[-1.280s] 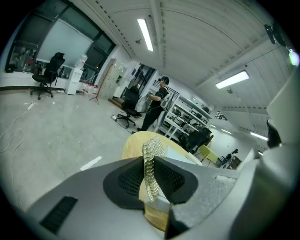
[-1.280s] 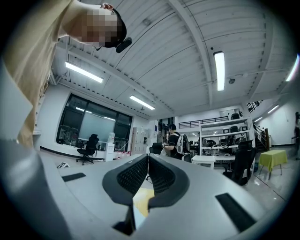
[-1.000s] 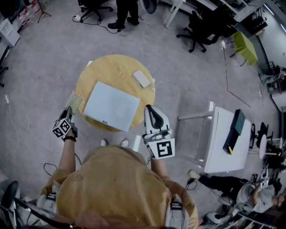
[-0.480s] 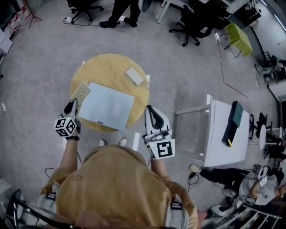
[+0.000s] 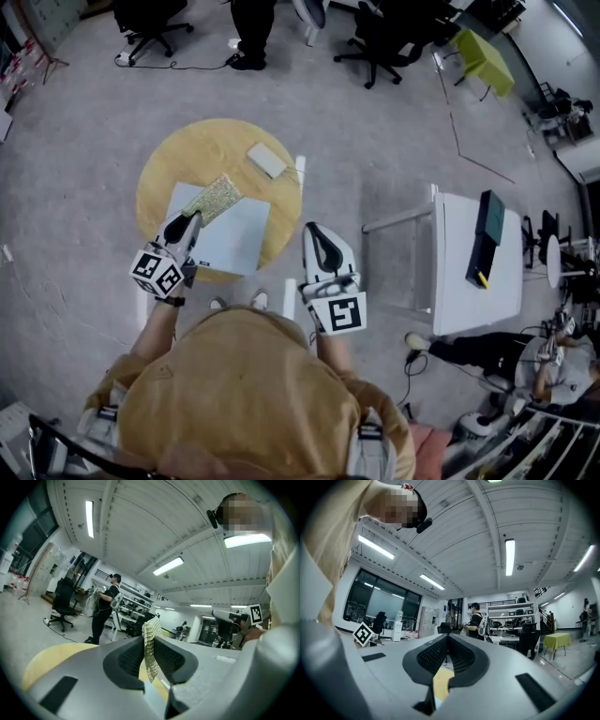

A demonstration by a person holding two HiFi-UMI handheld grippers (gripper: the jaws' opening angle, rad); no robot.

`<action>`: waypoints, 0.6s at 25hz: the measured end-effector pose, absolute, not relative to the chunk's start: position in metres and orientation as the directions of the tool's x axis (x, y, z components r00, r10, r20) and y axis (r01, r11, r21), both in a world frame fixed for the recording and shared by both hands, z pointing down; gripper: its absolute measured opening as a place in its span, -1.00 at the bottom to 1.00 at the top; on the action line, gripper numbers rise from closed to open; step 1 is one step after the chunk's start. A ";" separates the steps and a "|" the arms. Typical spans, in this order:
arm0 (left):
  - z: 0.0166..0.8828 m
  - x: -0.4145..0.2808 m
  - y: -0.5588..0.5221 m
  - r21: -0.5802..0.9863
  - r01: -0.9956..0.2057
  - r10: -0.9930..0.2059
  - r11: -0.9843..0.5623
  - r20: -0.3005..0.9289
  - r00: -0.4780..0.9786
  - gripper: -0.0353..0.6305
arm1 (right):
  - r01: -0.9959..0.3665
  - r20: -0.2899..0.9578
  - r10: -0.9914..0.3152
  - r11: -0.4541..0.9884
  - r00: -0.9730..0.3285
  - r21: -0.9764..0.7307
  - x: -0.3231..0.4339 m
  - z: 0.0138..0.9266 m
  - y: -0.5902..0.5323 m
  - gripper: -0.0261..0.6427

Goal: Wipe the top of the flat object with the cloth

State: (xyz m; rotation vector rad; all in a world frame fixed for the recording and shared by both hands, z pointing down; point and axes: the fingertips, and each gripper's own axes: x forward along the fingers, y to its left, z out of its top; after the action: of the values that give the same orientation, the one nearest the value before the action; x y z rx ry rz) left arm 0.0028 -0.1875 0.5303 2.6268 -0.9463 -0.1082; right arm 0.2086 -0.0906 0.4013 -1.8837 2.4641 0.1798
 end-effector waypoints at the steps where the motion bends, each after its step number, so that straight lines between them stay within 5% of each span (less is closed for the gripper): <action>1: 0.535 0.014 -0.186 0.350 -0.587 -0.610 -0.730 0.053 0.790 -0.71 | -0.965 -0.098 -0.961 0.251 -0.257 0.070 0.212 0.402 -0.089 -0.92; 15: 0.641 0.117 -0.188 0.513 -0.484 -0.418 -0.709 0.247 0.874 -0.71 | -0.979 -0.098 -0.975 0.196 -0.201 0.064 0.239 0.404 -0.068 -0.92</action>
State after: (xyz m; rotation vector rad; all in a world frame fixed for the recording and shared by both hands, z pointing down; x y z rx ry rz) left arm 0.1166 -0.1878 0.6406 2.4575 -0.6514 0.1494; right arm 0.2387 -0.0677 0.4040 -1.9623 2.4012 0.1740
